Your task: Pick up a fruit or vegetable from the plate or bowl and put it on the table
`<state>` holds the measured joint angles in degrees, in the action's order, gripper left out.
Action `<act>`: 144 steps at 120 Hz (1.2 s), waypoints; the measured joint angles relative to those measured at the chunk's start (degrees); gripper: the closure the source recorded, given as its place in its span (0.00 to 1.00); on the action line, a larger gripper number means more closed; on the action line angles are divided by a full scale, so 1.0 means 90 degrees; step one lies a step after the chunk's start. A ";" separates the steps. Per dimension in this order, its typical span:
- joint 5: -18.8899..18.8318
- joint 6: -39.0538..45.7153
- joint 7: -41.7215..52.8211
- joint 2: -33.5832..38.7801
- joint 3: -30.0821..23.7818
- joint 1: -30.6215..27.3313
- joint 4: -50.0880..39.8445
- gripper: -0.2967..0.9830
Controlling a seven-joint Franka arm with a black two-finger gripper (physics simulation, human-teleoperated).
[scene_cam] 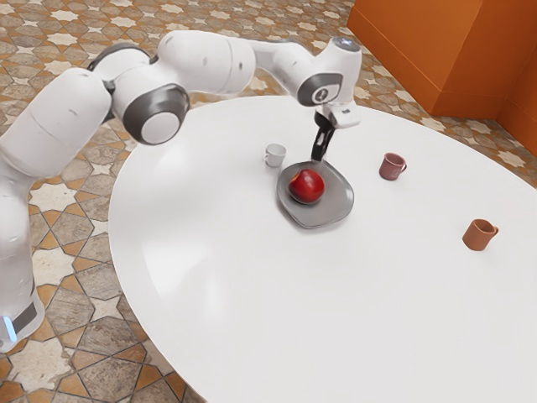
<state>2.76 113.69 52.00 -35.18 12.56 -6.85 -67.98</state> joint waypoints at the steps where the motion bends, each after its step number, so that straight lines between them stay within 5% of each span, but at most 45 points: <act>1: -0.0008 -0.0024 -0.0015 0.0019 0.0000 0.0003 0.0000 0.64; 42: -0.0709 -0.1435 -0.0775 0.1160 -0.0036 0.0778 -0.0030 0.64; 72: -0.0932 -0.1987 -0.1333 0.1278 -0.0069 0.1731 -0.0003 0.64; 94: -0.0938 -0.1821 -0.1642 0.1228 -0.0204 0.2298 0.0004 0.64; 144: -0.0905 -0.0419 -0.2147 0.0654 -0.0798 0.2337 -0.0023 0.64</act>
<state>-5.38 109.92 32.68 -29.30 5.38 14.18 -68.19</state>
